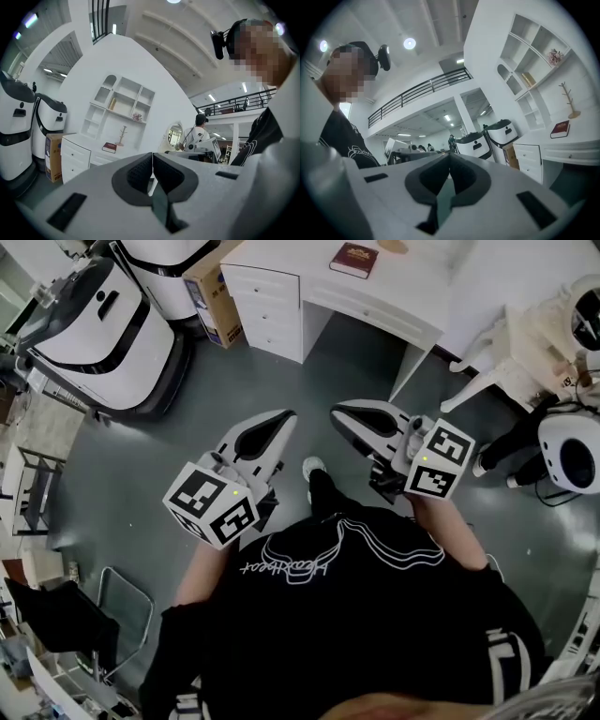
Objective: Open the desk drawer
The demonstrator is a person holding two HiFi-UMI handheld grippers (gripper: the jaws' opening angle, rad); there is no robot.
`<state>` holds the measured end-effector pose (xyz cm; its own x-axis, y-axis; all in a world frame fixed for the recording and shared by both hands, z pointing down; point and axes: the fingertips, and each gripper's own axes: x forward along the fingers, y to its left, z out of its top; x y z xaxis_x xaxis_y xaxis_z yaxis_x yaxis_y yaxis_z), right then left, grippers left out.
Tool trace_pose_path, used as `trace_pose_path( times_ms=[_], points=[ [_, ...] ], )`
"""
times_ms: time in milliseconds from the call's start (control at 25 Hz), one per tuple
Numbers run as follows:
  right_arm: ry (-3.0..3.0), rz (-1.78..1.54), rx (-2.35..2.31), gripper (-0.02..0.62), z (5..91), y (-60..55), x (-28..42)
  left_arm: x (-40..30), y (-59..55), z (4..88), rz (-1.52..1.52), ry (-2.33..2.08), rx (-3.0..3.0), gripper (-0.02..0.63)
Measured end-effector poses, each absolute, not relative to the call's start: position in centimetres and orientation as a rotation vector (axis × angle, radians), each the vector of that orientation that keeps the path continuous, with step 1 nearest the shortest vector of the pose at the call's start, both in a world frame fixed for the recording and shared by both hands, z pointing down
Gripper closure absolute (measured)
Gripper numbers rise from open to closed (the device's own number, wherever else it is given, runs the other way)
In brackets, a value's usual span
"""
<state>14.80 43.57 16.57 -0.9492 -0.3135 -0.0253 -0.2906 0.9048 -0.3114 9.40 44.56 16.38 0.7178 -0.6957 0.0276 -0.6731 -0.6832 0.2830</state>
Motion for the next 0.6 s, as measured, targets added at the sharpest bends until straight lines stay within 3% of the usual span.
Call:
trace_pose_path(
  times_ms=[600],
  points=[
    [2.949,-0.588,-0.431,0.589,18.3,28.9,15.1,10.0,29.6,18.0,-0.059,-1.075,2.583,0.598]
  ],
)
